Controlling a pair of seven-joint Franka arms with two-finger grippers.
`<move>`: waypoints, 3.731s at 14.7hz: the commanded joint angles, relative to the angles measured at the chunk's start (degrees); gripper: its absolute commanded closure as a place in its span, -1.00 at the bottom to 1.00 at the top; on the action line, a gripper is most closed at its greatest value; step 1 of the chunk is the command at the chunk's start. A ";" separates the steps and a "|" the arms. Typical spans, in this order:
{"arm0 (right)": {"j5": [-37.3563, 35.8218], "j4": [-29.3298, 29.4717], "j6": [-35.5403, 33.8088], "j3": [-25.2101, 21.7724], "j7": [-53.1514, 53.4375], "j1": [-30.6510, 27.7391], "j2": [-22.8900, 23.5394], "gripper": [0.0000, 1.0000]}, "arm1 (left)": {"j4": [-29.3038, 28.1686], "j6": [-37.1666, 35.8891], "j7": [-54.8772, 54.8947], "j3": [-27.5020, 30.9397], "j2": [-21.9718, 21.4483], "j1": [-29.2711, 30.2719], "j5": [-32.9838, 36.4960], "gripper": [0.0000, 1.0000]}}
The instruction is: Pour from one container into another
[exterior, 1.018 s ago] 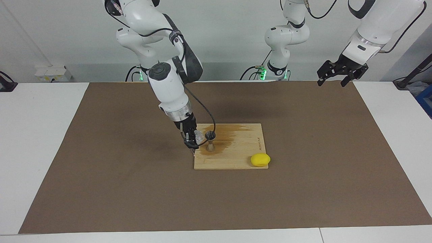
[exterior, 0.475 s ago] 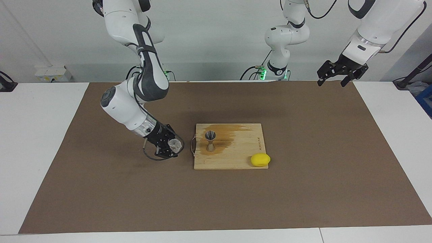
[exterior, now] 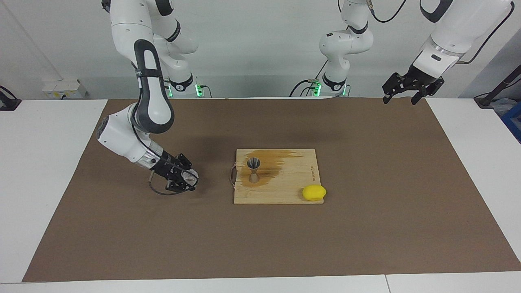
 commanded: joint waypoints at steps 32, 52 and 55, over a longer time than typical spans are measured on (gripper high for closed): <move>-27.21 -4.29 -1.10 0.52 -19.19 -6.60 -5.39 -1.00 | -1.38 0.65 0.17 -0.05 -1.23 0.45 -0.79 -1.00; -46.83 11.32 -29.73 0.78 -44.35 2.02 -20.70 -1.00 | -1.38 0.65 0.25 -0.05 -1.23 0.45 -0.79 -1.00; -49.46 19.78 -34.85 0.87 -45.13 1.40 -18.67 -1.00 | -1.38 0.65 0.17 -0.05 -1.23 0.45 -0.79 -1.00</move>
